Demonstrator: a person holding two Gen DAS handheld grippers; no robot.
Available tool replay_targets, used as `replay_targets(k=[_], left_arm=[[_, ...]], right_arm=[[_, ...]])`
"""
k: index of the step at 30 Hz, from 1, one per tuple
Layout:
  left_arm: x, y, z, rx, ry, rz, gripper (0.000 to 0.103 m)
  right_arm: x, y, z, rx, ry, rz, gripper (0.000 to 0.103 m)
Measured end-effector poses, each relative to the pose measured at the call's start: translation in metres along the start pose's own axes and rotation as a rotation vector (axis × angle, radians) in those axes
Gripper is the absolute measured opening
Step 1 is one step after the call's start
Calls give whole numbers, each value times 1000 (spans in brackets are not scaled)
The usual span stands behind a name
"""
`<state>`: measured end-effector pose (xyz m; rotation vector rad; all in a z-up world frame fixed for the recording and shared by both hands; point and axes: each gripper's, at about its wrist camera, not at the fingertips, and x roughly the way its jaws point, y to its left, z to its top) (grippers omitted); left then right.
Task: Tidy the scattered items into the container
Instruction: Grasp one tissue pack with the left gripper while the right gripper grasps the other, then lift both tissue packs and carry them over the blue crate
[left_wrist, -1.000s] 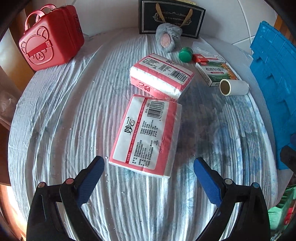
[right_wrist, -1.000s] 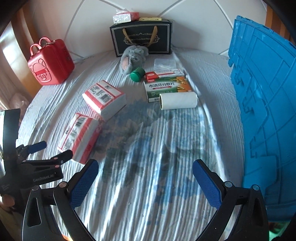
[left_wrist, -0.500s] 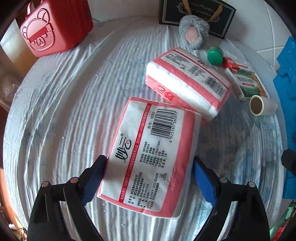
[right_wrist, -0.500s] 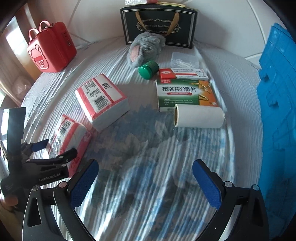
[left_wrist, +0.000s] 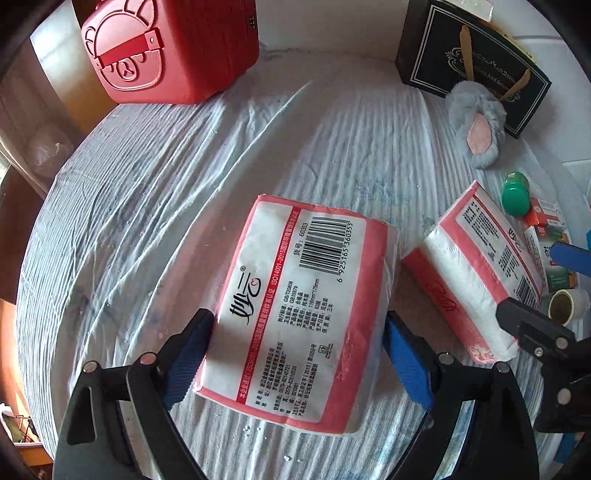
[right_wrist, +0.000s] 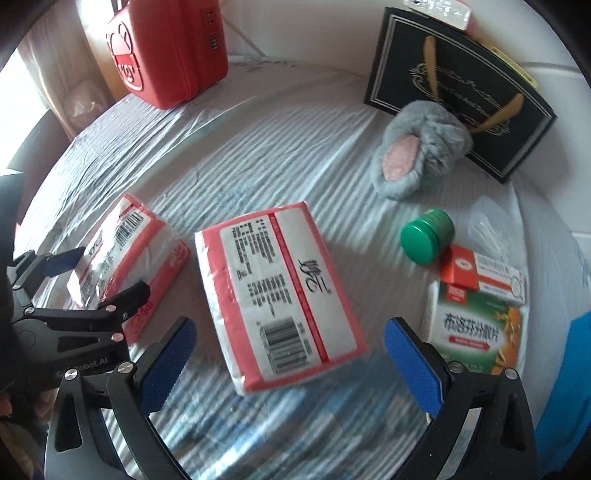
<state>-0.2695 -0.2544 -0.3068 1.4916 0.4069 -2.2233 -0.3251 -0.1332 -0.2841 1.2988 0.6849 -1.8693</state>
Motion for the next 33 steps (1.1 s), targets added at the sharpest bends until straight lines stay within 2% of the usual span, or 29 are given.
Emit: replay_targets(k=[2, 8, 16, 24, 33], left_arm=[[3, 0, 2, 4, -10, 16, 92], [13, -2, 5, 27, -20, 30, 94], [9, 0, 1, 34, -28, 34, 92], [-18, 4, -27, 34, -32, 33, 92], [-82, 1, -52, 43, -124, 27, 92]], right_arm=[[13, 6, 6, -31, 21, 0, 103], [36, -1, 4, -9, 71, 22, 103], [34, -2, -2, 23, 56, 18, 101], [1, 3, -20, 77, 25, 20, 98], [-66, 19, -61, 129, -56, 3, 97]])
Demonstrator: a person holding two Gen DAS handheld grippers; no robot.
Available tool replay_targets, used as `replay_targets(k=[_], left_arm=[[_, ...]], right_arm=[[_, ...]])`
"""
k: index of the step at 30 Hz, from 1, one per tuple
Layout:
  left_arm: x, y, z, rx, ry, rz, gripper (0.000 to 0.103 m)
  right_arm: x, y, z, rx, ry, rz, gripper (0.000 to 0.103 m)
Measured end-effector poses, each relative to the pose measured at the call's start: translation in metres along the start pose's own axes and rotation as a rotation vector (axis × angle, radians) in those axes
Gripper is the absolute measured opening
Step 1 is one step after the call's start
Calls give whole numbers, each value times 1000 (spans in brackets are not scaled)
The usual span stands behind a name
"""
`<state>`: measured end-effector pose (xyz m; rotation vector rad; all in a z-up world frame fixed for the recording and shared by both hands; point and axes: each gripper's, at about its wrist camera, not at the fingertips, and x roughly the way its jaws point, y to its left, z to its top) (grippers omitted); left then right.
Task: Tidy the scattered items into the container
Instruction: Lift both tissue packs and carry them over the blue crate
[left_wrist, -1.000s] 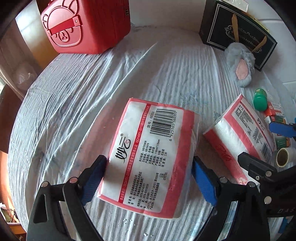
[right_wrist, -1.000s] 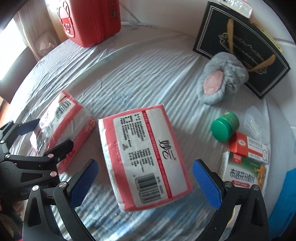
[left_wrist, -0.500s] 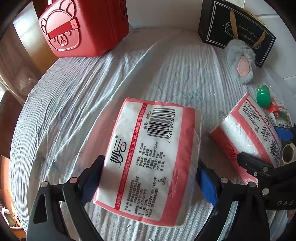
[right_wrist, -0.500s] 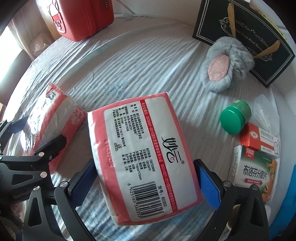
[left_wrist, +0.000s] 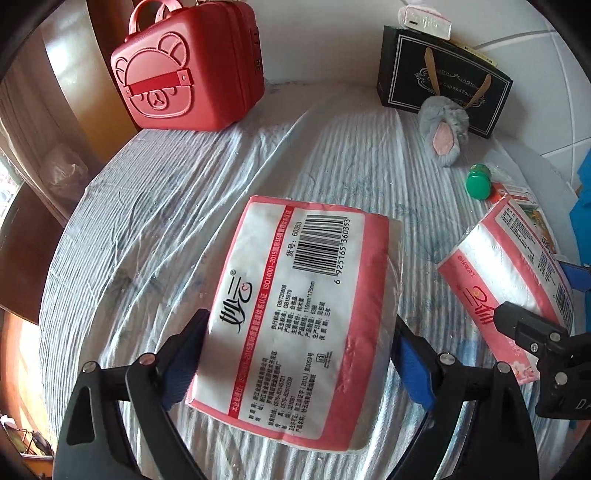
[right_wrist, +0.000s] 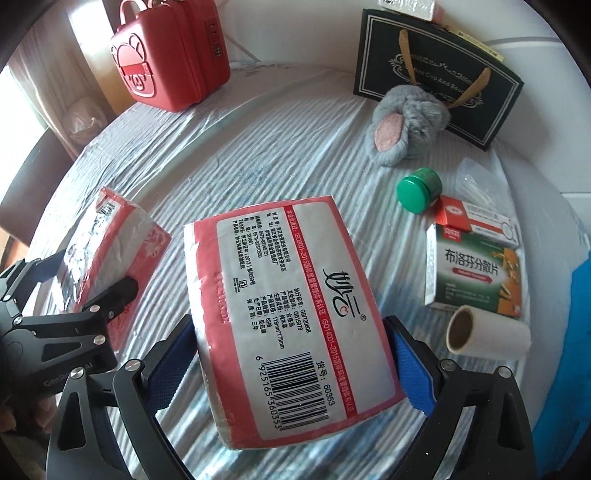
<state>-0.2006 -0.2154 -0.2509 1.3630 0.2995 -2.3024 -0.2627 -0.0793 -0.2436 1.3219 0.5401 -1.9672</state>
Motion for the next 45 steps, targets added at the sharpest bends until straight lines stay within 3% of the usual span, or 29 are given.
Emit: replay_targets(k=[11, 26, 35, 45], left_arm=[[-84, 12, -18, 26, -123, -21, 92], [-173, 24, -32, 136, -289, -160, 92], [-215, -17, -38, 178, -359, -239, 92], [-258, -116, -58, 171, -412, -258, 92]], right_arm=[[-91, 25, -33, 29, -148, -2, 97], [-205, 65, -77, 147, -333, -147, 97], [-266, 43, -107, 203, -432, -230, 97], [-328, -31, -145, 200, -497, -262, 97]])
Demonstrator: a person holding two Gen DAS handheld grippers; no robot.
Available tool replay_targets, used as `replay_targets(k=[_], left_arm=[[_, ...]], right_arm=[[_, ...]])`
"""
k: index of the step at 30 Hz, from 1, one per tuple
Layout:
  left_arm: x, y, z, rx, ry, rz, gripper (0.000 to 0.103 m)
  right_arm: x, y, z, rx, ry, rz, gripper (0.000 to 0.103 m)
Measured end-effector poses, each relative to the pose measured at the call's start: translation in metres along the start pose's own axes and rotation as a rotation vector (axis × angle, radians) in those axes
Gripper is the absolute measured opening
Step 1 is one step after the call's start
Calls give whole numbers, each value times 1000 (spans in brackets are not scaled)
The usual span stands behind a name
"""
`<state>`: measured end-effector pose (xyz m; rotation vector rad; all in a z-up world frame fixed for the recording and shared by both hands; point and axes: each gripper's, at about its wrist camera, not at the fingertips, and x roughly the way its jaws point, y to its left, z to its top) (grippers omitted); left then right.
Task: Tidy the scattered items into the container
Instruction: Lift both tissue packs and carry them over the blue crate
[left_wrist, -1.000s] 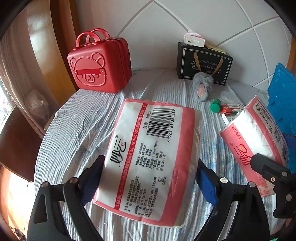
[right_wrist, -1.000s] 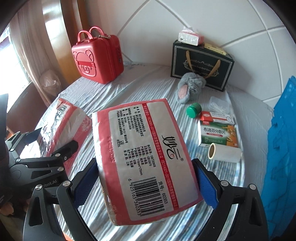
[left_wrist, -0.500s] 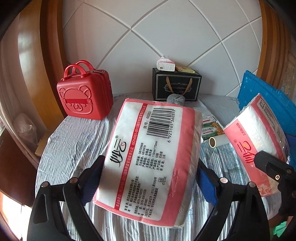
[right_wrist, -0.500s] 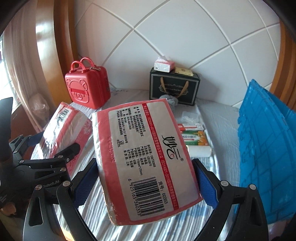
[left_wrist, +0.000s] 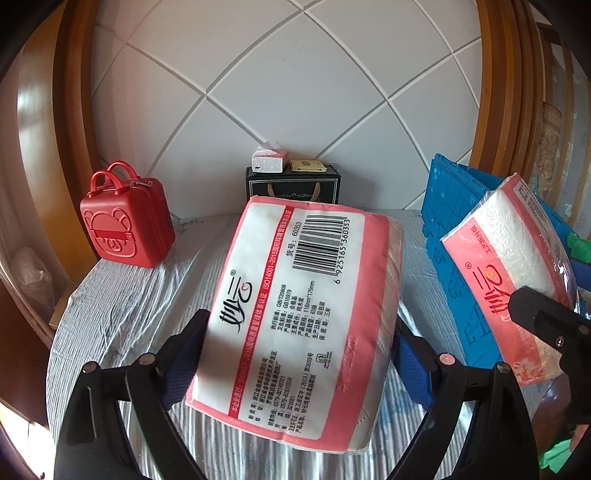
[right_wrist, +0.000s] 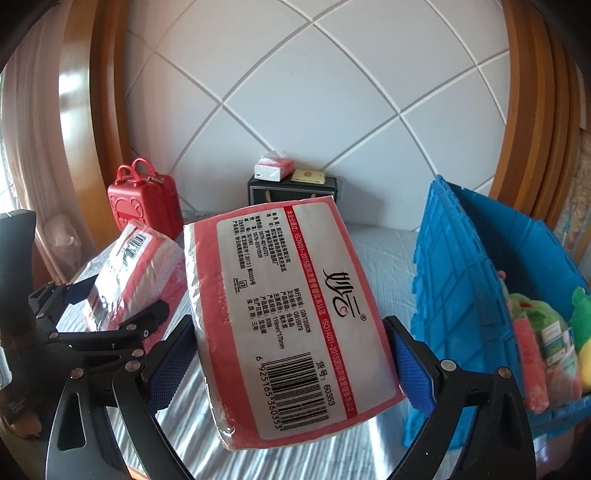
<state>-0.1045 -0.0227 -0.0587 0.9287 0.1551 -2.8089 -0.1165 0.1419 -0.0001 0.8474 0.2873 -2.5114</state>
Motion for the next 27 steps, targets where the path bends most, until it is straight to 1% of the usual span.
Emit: replay_targets(k=[4, 7, 12, 18, 20, 22, 24, 27], left_arm=[[-9, -47, 6, -12, -29, 3, 92], [-16, -78, 11, -17, -37, -13, 92], [-22, -117, 28, 12, -57, -41, 92], [-23, -161, 64, 76, -104, -143, 92], [-24, -182, 76, 105, -112, -190, 92], [-24, -207, 86, 139, -116, -213, 92], [-21, -231, 95, 154, -111, -238, 92], [-12, -267, 110, 158, -69, -295, 92]], right_arm=[[-20, -46, -7, -10, -28, 0, 97], [-33, -78, -10, -13, -45, -12, 97], [-54, -122, -11, 21, -79, -49, 97], [-83, -174, -6, 91, -129, -167, 97], [-93, -194, -2, 113, -135, -219, 97], [-100, -215, 1, 139, -134, -281, 97], [-104, -238, 3, 168, -122, -317, 97], [-106, -274, 7, 189, -92, -361, 98]])
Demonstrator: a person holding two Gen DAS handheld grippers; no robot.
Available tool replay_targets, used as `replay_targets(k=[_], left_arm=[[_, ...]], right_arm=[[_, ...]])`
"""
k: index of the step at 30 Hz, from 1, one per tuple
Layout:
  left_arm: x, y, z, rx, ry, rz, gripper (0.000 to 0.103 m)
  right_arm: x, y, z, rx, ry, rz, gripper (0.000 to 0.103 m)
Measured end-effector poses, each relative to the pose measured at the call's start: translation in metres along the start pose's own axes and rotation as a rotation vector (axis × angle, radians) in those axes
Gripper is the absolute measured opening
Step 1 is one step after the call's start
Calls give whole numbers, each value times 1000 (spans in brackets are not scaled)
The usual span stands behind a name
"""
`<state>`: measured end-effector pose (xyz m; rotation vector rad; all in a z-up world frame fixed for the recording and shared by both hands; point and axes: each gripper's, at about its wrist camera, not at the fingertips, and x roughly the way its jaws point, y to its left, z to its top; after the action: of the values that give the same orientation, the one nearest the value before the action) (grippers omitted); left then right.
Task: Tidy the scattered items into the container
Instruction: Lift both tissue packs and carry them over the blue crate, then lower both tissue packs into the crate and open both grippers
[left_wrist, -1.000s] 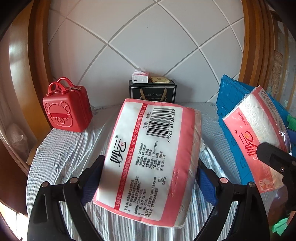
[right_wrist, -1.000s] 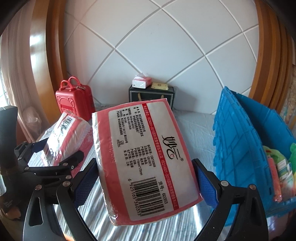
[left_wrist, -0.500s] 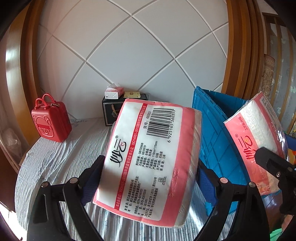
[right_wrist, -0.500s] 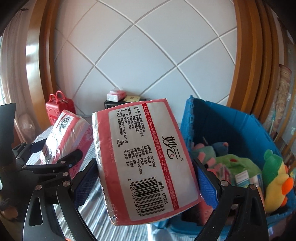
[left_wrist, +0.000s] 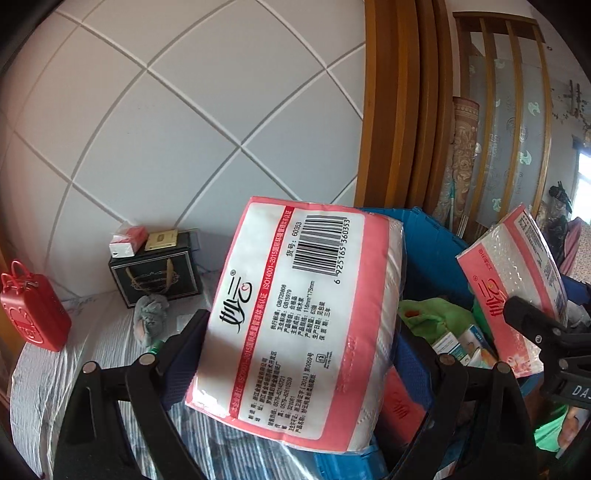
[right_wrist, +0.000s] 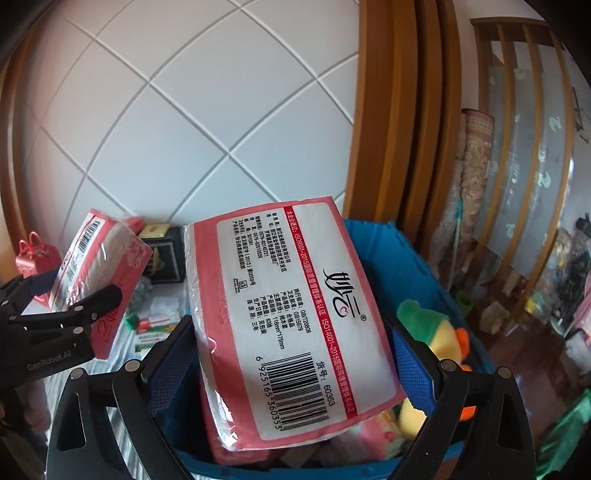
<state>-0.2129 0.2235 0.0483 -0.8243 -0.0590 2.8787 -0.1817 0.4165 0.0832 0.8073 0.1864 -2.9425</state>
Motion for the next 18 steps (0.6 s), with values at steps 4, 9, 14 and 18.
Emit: replay_targets(k=[4, 9, 14, 18], left_arm=[[35, -40, 34, -6, 71, -36, 92], [96, -80, 83, -58, 223, -44, 92], [176, -106, 89, -36, 396, 61, 92], [234, -109, 69, -26, 518, 113, 92]], right_arm=[[24, -44, 19, -2, 30, -36, 98], [69, -90, 53, -60, 95, -36, 98], [152, -127, 73, -72, 239, -17, 98], [223, -136, 67, -65, 371, 2, 98]])
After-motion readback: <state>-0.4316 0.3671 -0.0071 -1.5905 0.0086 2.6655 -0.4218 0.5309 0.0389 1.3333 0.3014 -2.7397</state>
